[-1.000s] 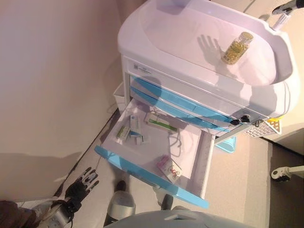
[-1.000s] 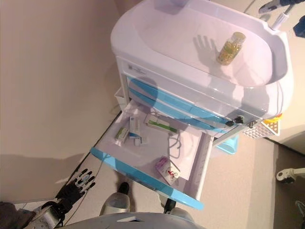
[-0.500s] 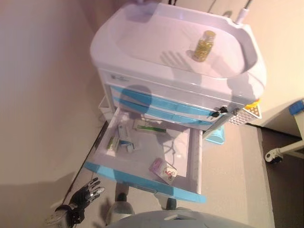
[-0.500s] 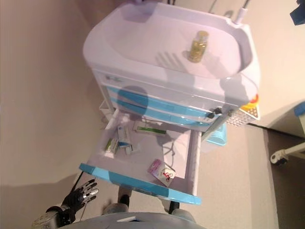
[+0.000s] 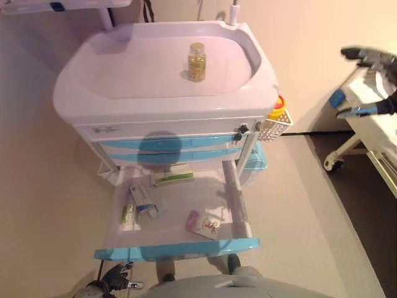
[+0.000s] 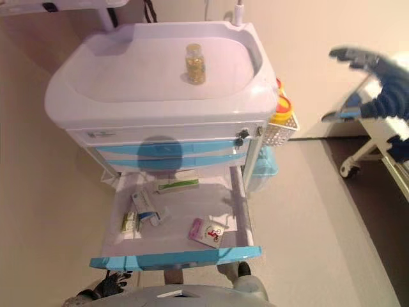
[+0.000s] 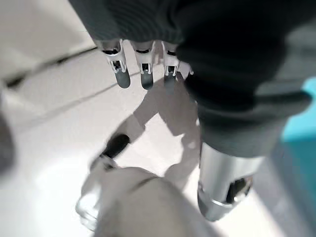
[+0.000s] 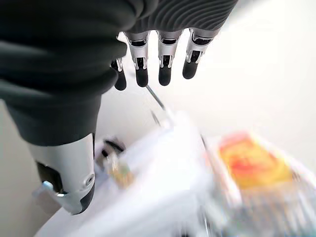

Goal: Open the drawer and pick up the medicine

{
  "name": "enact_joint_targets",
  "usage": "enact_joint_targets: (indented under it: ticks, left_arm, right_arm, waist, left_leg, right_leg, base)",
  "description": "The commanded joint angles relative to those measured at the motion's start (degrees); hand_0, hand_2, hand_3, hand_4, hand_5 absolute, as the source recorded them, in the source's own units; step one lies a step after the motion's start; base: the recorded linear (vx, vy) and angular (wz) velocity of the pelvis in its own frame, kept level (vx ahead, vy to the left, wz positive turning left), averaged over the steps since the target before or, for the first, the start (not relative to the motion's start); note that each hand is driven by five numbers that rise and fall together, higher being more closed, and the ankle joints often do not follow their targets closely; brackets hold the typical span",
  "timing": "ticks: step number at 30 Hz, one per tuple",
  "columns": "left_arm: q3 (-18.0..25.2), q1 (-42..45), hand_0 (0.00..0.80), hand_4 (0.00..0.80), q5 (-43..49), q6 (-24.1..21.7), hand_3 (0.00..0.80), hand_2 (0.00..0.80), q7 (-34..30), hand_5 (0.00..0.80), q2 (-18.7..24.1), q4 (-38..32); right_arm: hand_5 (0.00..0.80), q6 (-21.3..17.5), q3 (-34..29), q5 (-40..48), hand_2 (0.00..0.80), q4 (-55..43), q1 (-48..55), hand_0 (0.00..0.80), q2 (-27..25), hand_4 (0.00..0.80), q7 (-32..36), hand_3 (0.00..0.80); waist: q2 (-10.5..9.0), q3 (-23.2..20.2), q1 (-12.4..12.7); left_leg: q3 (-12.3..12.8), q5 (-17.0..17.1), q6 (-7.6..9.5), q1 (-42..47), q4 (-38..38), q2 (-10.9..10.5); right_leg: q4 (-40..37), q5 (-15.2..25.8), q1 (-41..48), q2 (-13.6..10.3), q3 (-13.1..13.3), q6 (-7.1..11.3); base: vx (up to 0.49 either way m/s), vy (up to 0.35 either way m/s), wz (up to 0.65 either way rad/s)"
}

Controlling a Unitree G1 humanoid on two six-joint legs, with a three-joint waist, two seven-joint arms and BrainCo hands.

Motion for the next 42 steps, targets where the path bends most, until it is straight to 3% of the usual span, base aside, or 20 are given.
enact_joint_targets:
  ticks: [1, 6, 8, 11, 15, 20, 24, 37, 42]
  left_arm:
    - [-2.97, -4.57, 0.0, 0.0, 6.71, -2.74, 0.0, 0.0, 3.37, 0.0, 4.8, -0.25]
    - [-5.36, -8.12, 0.0, 0.0, 9.67, -4.78, 0.0, 0.0, 7.53, 0.0, 5.36, -0.57]
    - [-6.07, -9.43, 0.0, 0.0, 10.53, -5.4, 0.0, 0.0, 8.26, 0.0, 5.93, -1.65]
    - [-7.91, -12.77, 0.0, 0.0, 10.76, -7.11, 0.0, 0.0, 10.93, 0.0, 6.51, -1.06]
    - [-10.05, -17.61, 0.0, 0.0, 11.74, -7.77, 0.0, 0.0, 13.15, 0.0, 7.61, -0.75]
    - [-12.36, -22.56, 0.0, 0.0, 10.86, -7.27, 0.0, 0.0, 13.73, 0.0, 9.34, -1.47]
    - [-13.81, -26.72, 0.0, 0.0, 9.28, -6.73, 0.0, 0.0, 13.15, 0.0, 10.21, -0.23]
    - [-16.19, -36.25, 0.0, 0.0, 4.72, -3.08, 0.0, 0.0, 6.42, 0.0, 16.95, 4.46]
    - [-14.31, -39.36, 0.0, 0.0, -0.86, -2.26, 0.0, 0.0, 3.71, 0.0, 17.33, 8.08]
  right_arm:
    - [0.0, -3.11, -0.86, 3.57, 0.0, -1.83, 0.26, 0.0, 1.54, 0.0, 10.14, 0.0]
    - [0.0, -9.46, 1.19, 0.43, 0.0, -6.55, 8.38, 0.0, 0.45, 0.0, 26.91, 0.0]
    - [0.0, -8.82, 1.31, 2.27, 0.0, -7.23, 10.97, 0.0, -0.62, 0.0, 30.59, 0.0]
    - [0.0, -8.0, 6.31, 7.61, 0.0, -6.18, 11.39, 0.0, 0.66, 0.0, 36.12, 0.0]
    - [0.0, -3.44, 15.37, 10.26, 0.0, -2.06, 7.42, 0.0, 4.37, 0.0, 42.44, 0.0]
    - [0.0, 0.98, 28.62, 10.05, 0.0, 5.1, 2.0, 0.0, 11.39, 0.0, 46.51, 0.0]
    - [0.0, 1.36, 36.35, 9.43, 0.0, 8.42, -0.35, 0.0, 15.87, 0.0, 48.2, 0.0]
    - [0.0, 0.26, 42.56, 13.76, 0.0, 15.5, -0.11, 0.0, 18.8, 0.0, 48.09, 0.0]
    - [0.0, 1.05, 42.6, 15.25, 0.0, 16.93, 0.22, 0.0, 19.72, 0.0, 47.32, 0.0]
  waist:
    - [-2.56, 1.52, 0.34]
    - [-3.45, 2.23, -1.32]
    - [-3.71, 2.6, -1.61]
    - [-4.05, 3.04, -2.15]
    - [-4.11, 3.45, -1.92]
    - [-3.67, 4.19, -1.36]
    - [-3.05, 5.17, -1.51]
    - [-1.62, 8.13, -4.85]
    - [-1.12, 9.03, -6.1]
  left_leg:
    - [0.41, -3.32, 3.05, -3.0, 5.74, 0.4]
    - [1.52, -3.53, 2.81, -3.51, 6.8, 0.79]
    - [1.66, -3.59, 2.74, -3.52, 7.12, 0.8]
    - [2.12, -3.29, 2.52, -3.93, 7.59, 1.03]
    - [2.08, -3.19, 2.37, -4.41, 8.21, 1.03]
    - [1.68, -3.24, 2.34, -5.36, 9.65, 0.89]
    - [1.77, -3.25, 2.36, -6.26, 10.78, 0.73]
    - [4.21, -3.57, 2.49, -7.98, 13.85, 0.15]
    - [5.24, -3.99, 2.57, -8.34, 14.71, -0.42]
  right_leg:
    - [8.19, -1.78, -2.58, -1.66, 0.03, 2.75]
    - [8.75, -1.51, -3.56, -1.31, 1.1, 2.91]
    - [8.95, -1.41, -3.68, -1.26, 1.47, 2.87]
    - [9.3, -1.19, -4.11, -1.18, 1.83, 2.88]
    - [9.34, -0.83, -4.41, -1.47, 1.71, 3.04]
    - [9.08, -0.29, -4.6, -1.9, 1.48, 3.14]
    - [9.18, 0.03, -5.12, -2.07, 1.88, 3.17]
    - [8.86, 1.46, -6.91, -2.3, 4.58, 3.6]
    - [8.42, 1.93, -7.39, -2.45, 5.57, 3.58]
  base:
    - [0.012, -0.038, -0.09]
    - [-0.014, -0.045, -0.14]
    - [-0.008, -0.035, -0.06]
    - [-0.016, -0.03, -0.1]
    - [0.002, -0.017, -0.04]
    - [0.0, 0.0, 0.0]
    - [0.0, 0.0, 0.0]
    - [-0.021, 0.033, -0.08]
    - [0.002, 0.069, -0.08]
